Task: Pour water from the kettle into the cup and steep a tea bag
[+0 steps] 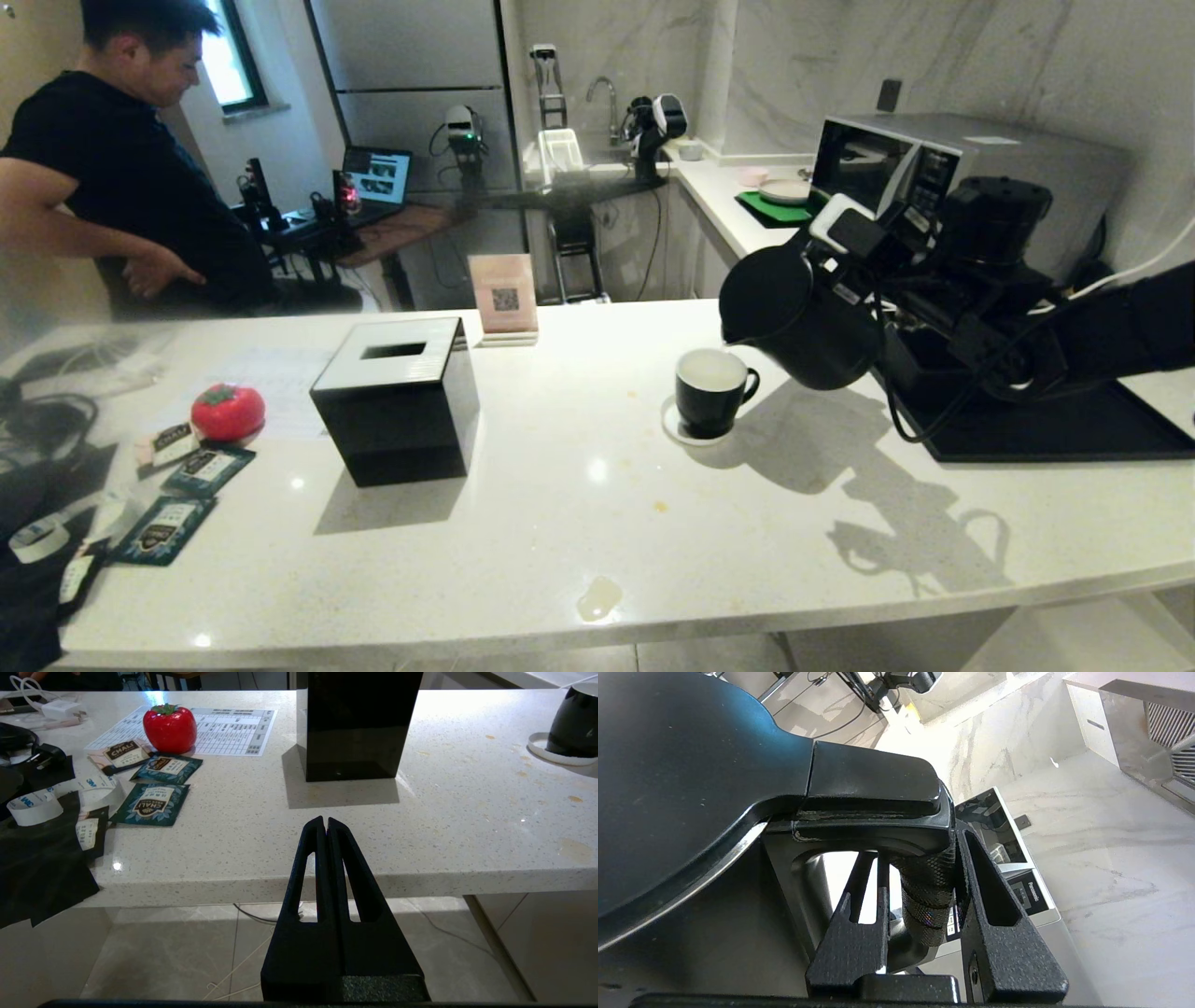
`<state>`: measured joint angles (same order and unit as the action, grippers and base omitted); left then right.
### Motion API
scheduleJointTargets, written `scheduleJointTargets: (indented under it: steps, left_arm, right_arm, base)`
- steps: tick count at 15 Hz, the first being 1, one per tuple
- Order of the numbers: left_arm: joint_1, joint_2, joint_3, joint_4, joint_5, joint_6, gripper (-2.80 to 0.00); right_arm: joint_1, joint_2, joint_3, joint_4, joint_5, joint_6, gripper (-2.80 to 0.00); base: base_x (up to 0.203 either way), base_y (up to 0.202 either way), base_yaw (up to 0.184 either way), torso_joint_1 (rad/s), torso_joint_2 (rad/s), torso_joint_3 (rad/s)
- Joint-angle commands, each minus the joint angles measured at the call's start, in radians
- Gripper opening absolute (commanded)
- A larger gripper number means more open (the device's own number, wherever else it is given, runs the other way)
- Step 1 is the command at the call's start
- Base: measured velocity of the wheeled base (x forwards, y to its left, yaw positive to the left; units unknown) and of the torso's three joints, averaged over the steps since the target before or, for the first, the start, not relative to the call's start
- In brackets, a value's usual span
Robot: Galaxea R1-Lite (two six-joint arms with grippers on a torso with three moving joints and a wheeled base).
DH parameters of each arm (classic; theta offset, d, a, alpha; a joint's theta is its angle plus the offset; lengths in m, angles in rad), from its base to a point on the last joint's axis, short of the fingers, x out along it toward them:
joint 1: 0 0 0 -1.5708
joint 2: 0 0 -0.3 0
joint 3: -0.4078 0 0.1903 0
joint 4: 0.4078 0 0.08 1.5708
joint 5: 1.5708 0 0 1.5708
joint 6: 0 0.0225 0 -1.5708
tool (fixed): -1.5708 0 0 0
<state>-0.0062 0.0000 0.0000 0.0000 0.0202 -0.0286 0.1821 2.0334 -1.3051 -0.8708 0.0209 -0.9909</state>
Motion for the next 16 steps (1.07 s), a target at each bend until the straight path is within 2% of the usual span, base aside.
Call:
scheduleJointTargets:
  steps: [1,16]
  left_arm:
    - [0.000,0.002,0.000,0.000,0.000,-0.001,-2.80]
    - [0.000,0.002,0.000,0.000,0.000,-0.001,-2.80]
  right_arm:
    - [0.000,-0.004,0.000,-0.005,0.001,-0.006,-2.80]
    - [0.002,-0.005,0.004,-0.005,-0.001,-0.023,-2.80]
  base:
    - [0.000,0.000,0.000,0.000,0.00,0.000]
    - [0.000,0.000,0.000,0.000,0.00,0.000]
